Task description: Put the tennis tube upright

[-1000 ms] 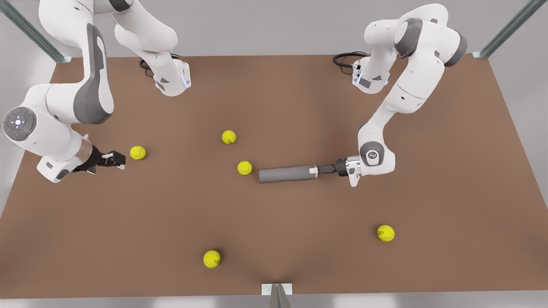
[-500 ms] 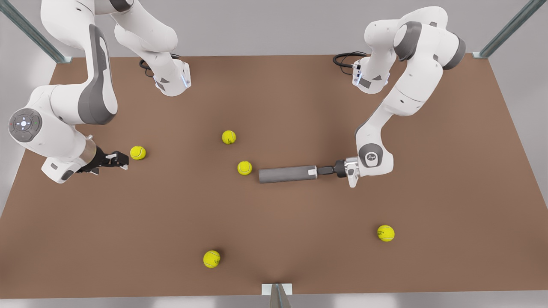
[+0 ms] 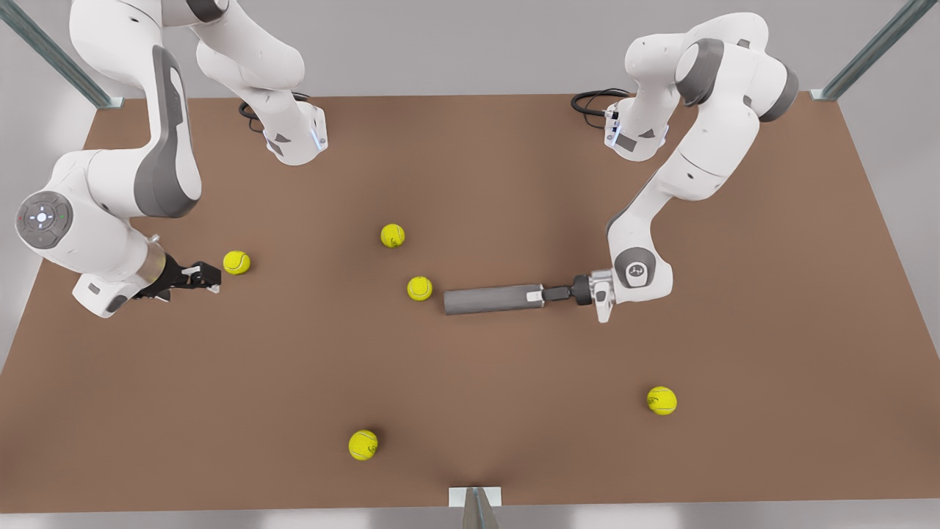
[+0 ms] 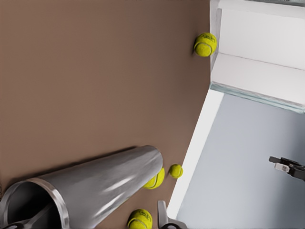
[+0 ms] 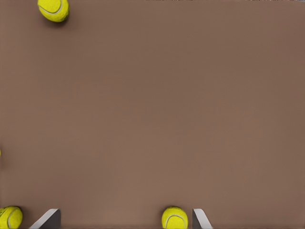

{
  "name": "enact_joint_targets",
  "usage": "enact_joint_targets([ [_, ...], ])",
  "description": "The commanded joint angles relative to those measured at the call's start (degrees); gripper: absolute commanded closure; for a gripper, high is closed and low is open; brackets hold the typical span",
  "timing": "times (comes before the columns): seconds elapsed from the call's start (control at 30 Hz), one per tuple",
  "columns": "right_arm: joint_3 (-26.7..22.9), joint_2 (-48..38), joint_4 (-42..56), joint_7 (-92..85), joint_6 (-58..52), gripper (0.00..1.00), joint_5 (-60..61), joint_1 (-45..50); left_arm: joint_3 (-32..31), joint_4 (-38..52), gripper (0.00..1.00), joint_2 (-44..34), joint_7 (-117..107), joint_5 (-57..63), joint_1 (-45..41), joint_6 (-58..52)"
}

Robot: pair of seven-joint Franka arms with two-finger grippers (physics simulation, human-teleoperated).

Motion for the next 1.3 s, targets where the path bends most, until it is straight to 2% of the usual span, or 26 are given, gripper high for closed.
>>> enact_joint_targets([
  [0.0, 0.0, 0.0, 0.0, 0.0, -0.09, 0.0, 0.0, 0.01, 0.0, 0.01, 0.28, 0.0, -0.04, -0.17, 0.0, 0.0],
  [0.03, 0.0, 0.0, 0.0, 0.0, 0.0, 0.0, 0.0, -0.08, 0.0, 0.18, 0.35, 0.0, -0.04, -0.17, 0.0, 0.0],
  [0.13, 0.0, 0.0, -0.09, -0.09, 0.0, 0.0, 0.0, -0.17, 0.0, 0.45, 0.45, 0.0, -0.04, -0.17, 0.0, 0.0],
  [0.2, 0.0, 0.08, -0.18, -0.09, 0.09, 0.0, 0.0, -0.17, 0.0, 0.45, 0.57, 0.0, -0.04, -0.17, 0.09, -0.18],
  [0.23, 0.0, 0.08, -0.18, -0.09, 0.09, 0.0, 0.0, -0.25, 0.0, 0.54, 0.57, 0.0, -0.04, -0.17, 0.09, -0.61],
  [0.3, 0.0, 0.08, -0.18, -0.09, 0.09, 0.0, 0.0, -0.25, 0.0, 0.54, 0.63, -0.26, -0.13, -0.17, 0.61, -1.14],
  [0.53, 0.0, 0.08, -0.18, -0.09, 0.18, 0.0, -1.32, -0.08, -1.32, 0.8, 0.65, -0.53, -0.65, -0.43, 3.34, -4.57],
  [0.7, 0.0, 0.08, -0.26, -0.09, 0.18, 0.0, -1.41, -0.08, -2.29, 1.33, 0.6, -0.53, -0.48, -3.68, 2.37, -3.43],
  [0.73, 0.0, 0.08, -0.26, -0.09, 0.18, 0.0, -1.41, -0.08, -2.29, 1.33, 0.65, -0.53, -0.48, -3.6, 2.46, -3.34],
  [0.77, 0.0, 0.08, -0.18, -0.09, 0.18, 0.0, -1.41, -0.08, -2.81, 1.33, 0.79, -0.53, -0.48, -3.6, 2.9, -3.34],
  [1.27, 0.0, 0.08, -0.26, -1.05, 0.18, 0.0, -1.41, -0.25, -3.34, 1.06, 0.79, -2.29, -3.73, -4.21, 4.13, -3.95],
])
